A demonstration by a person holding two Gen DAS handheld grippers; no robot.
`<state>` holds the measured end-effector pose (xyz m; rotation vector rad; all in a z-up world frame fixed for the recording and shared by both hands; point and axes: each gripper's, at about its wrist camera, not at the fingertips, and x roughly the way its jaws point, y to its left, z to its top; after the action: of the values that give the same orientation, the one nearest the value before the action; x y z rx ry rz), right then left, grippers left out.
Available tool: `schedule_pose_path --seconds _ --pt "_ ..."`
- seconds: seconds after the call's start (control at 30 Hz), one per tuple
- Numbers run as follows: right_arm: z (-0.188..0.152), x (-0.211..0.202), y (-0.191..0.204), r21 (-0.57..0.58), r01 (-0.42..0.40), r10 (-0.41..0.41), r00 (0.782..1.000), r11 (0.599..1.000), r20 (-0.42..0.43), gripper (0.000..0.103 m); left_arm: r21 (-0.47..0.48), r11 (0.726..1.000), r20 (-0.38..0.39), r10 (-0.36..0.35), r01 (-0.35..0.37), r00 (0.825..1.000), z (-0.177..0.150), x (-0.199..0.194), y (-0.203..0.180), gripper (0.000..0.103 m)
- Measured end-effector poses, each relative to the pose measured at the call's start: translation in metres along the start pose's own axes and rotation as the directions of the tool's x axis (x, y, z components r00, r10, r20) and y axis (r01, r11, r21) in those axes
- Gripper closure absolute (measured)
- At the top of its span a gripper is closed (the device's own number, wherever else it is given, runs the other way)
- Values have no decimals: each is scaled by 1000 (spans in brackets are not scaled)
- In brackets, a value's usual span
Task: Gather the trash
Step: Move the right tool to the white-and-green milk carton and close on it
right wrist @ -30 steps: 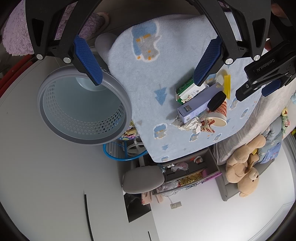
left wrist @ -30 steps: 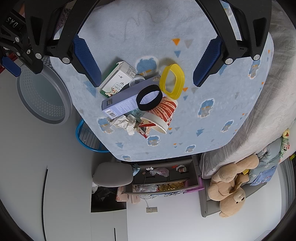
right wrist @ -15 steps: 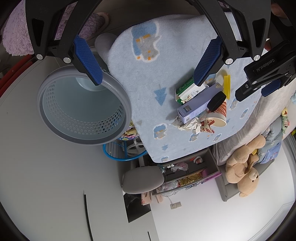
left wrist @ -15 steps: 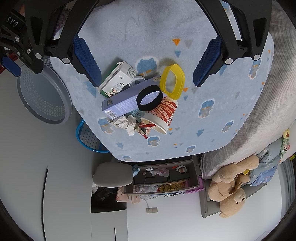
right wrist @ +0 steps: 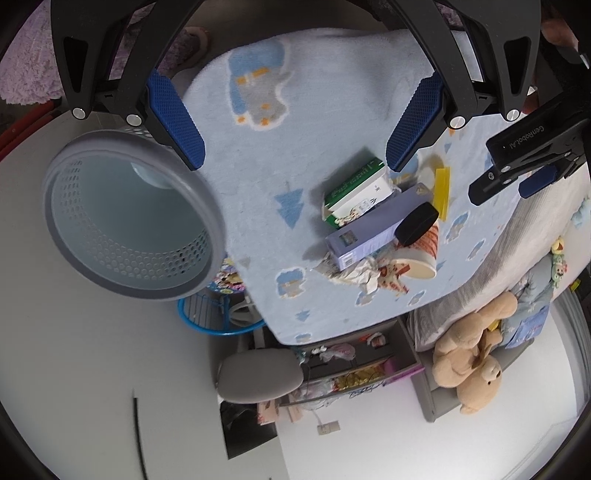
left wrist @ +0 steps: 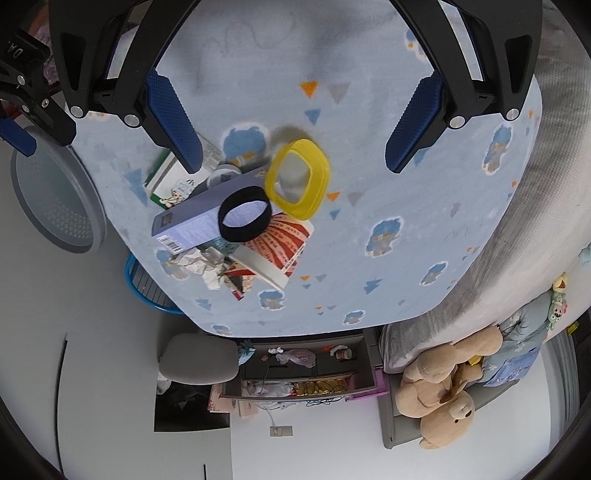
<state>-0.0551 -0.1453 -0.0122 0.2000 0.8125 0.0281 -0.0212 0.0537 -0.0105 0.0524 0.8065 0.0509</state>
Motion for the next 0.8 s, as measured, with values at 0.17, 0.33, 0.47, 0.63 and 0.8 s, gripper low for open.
schedule_pose_path --seconds 0.17,0.33,0.47,0.63,0.8 --pt "2 27 23 -51 -27 25 999 998 -43 6 -30 999 -30 32 -33 999 -2 17 28 8" --pt "7 54 43 -79 -35 30 997 996 -68 6 -61 997 -51 47 -50 998 -1 33 48 8" --pt "11 79 55 -98 -23 13 994 995 -106 6 -75 996 -63 47 -52 997 1 42 57 8" --pt "14 100 66 -106 13 -26 993 994 -116 6 -77 996 -74 48 -54 996 1 52 63 8" --pt "18 117 73 -109 45 -60 989 993 -137 6 -93 995 -91 37 -45 995 1 61 70 8"
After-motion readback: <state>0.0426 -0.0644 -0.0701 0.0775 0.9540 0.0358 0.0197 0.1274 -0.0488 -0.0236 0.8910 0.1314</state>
